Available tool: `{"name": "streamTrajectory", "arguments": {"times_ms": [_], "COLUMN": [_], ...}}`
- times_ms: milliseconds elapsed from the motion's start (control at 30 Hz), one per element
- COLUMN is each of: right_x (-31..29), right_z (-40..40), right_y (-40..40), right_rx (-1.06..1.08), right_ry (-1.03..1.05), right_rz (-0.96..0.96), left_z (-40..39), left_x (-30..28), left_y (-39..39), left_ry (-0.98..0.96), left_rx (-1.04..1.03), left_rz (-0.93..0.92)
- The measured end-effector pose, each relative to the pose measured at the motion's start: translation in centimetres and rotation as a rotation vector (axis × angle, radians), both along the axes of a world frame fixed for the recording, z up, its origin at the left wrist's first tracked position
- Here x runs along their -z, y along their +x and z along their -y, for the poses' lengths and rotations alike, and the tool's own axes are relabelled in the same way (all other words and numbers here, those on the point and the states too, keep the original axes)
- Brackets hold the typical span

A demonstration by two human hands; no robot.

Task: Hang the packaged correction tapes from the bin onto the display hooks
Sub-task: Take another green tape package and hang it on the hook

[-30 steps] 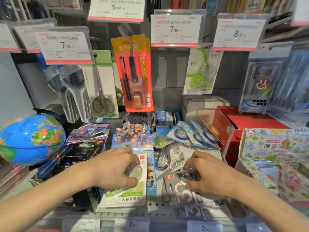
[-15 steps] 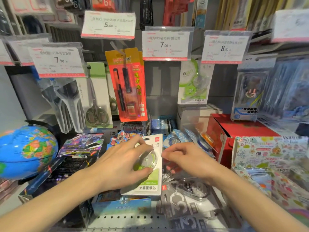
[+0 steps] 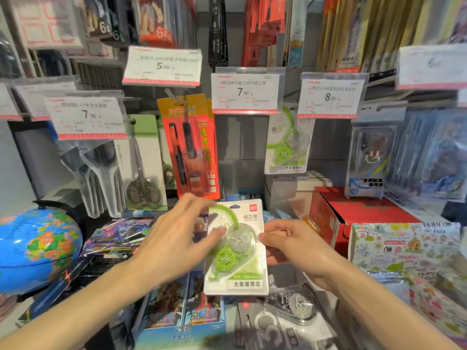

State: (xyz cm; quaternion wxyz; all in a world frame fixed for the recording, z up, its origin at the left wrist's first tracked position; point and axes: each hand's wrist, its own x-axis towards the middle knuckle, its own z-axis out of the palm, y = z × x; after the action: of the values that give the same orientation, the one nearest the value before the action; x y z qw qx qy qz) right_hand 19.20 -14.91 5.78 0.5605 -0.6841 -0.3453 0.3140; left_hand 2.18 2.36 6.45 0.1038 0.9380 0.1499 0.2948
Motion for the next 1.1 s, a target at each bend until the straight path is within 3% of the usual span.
{"name": "streamTrajectory", "arguments": {"times_ms": [133,267,333,667,933,1000,1100], "right_x": [-0.5,-0.9,-1.0,-1.0,-1.2,-1.6,-2.3], "right_z": [0.6,1.0,1.2,1.1,1.5,2.1,3.1], "right_y": [0.7,0.8,0.5,-1.5,-1.5,-1.1,-0.2], "right_rx": [-0.016,-0.028,0.001,0.216,0.321,0.359,0.439], "right_ry": [0.054,0.079,0.081,0.100,0.111,0.100,0.086], "right_rz": [0.024,0.038,0.058,0.527,0.670,0.701,0.778], "left_z": [-1.3,-0.9,-0.5,1.5,3.8,3.6,3.0], "left_x": [-0.5,-1.2,-1.4,-2.9,-4.8,-4.9,-5.2], "left_y": [1.5,2.7,3.1,5.1,5.3,5.2,4.5], "left_ry": [-0.313,-0.860,-0.916,-0.854,-0.776,-0.569,-0.089], "left_rx": [-0.085,0.120,0.175,0.219,0.261,0.213,0.114], "left_rz": [0.030,0.078,0.106,0.208,0.230,0.189,0.161]}}
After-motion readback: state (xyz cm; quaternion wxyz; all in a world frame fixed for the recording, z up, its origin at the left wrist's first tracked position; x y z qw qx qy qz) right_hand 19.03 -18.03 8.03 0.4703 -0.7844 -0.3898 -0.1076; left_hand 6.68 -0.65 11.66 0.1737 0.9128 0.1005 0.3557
